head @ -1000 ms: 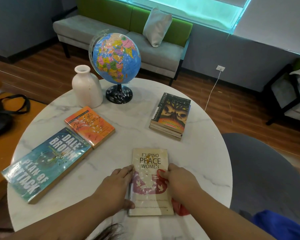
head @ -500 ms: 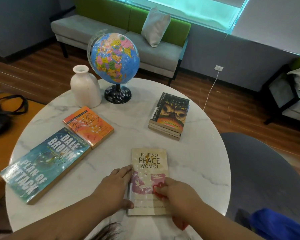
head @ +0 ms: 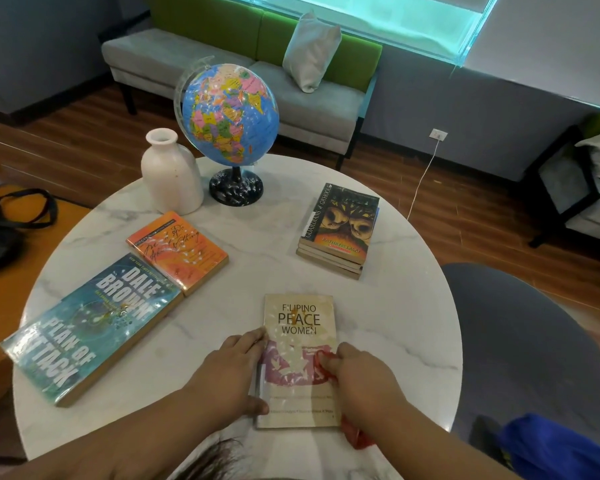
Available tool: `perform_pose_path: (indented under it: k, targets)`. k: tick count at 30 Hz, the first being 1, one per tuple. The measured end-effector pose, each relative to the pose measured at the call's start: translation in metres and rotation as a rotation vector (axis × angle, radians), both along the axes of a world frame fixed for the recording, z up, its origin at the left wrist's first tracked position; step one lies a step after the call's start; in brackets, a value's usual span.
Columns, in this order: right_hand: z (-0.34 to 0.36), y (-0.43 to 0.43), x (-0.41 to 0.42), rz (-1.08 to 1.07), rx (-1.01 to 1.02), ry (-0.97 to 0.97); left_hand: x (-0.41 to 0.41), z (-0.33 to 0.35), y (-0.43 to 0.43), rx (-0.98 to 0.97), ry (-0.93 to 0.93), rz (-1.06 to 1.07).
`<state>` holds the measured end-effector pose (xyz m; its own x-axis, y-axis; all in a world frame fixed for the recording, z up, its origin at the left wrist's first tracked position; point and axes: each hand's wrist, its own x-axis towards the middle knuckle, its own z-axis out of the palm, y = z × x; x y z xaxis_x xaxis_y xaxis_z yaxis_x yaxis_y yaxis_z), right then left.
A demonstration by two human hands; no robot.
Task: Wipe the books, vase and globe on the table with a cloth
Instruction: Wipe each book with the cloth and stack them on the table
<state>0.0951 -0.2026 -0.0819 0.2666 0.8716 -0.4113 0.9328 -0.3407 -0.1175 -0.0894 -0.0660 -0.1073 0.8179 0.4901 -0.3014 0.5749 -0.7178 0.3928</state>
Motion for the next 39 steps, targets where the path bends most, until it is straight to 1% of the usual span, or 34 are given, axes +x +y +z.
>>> perform_pose_path:
  k: [2,3,5,7,9,11,13,15,16,17,19,20,22,24,25,27,28,30,32,35,37,39]
  targets:
    - [-0.002,-0.004,-0.004,0.119,-0.110,-0.020,0.000,0.000,0.000,0.000,0.000,-0.001]
    - [-0.003,-0.006,-0.003,0.113,-0.112,0.016,0.000,-0.001,0.001,-0.001,-0.002,-0.001]
    - [-0.004,-0.007,0.005,0.057,-0.011,0.077,0.000,-0.001,0.000,-0.005,-0.003,0.001]
    - [-0.007,-0.003,0.015,0.013,0.060,0.013,0.000,-0.002,0.000,-0.004,-0.005,0.006]
    - [-0.006,0.001,0.014,-0.020,0.003,-0.025,0.000,-0.001,0.000,0.000,-0.005,0.006]
    - [-0.009,-0.003,0.004,0.071,-0.100,-0.035,0.000,-0.001,0.000,0.002,-0.002,0.002]
    - [-0.012,-0.010,-0.003,0.133,-0.116,0.021,0.000,-0.001,0.000,0.005,0.000,-0.001]
    - [-0.010,-0.011,0.000,0.052,-0.018,0.122,0.000,0.000,0.001,0.006,-0.002,-0.002]
    - [-0.011,-0.011,0.005,0.023,0.036,0.114,0.000,0.000,0.000,0.004,-0.003,-0.001]
    - [-0.014,-0.009,0.009,0.030,0.046,0.062,0.000,0.000,0.000,0.005,-0.004,0.001]
    - [-0.015,-0.005,0.008,0.016,-0.003,-0.025,0.000,0.000,0.000,0.005,-0.002,0.002]
    - [-0.016,-0.006,0.005,0.060,-0.048,-0.039,-0.001,0.000,-0.001,0.006,-0.001,0.002]
    - [-0.019,-0.010,0.000,0.139,-0.100,-0.008,0.000,0.000,-0.001,0.008,-0.001,-0.001]
    - [-0.013,-0.010,0.005,0.054,-0.027,0.100,0.000,0.000,0.000,0.005,0.004,-0.005]
    - [-0.010,-0.004,0.013,-0.017,0.022,0.114,0.000,0.000,0.000,0.003,0.005,-0.004]
    - [-0.011,0.007,0.029,-0.055,0.127,0.033,0.000,0.000,0.000,0.002,0.005,-0.002]
    - [-0.011,0.012,0.032,-0.077,0.139,0.006,0.000,0.000,0.000,0.004,0.007,-0.003]
    - [-0.009,0.019,0.029,-0.050,0.072,-0.032,0.000,0.000,0.000,0.003,0.010,0.001]
    - [-0.003,0.013,0.022,0.026,-0.016,-0.031,0.000,0.000,-0.001,-0.003,0.009,0.002]
    - [0.000,0.000,0.024,0.150,-0.030,0.012,-0.001,0.000,0.000,-0.009,0.000,0.001]
    - [-0.008,0.003,0.032,0.100,0.008,-0.005,-0.001,0.000,0.000,-0.010,-0.001,0.001]
    - [-0.009,0.014,0.031,0.003,0.053,-0.039,0.000,0.000,0.000,-0.007,0.001,-0.001]
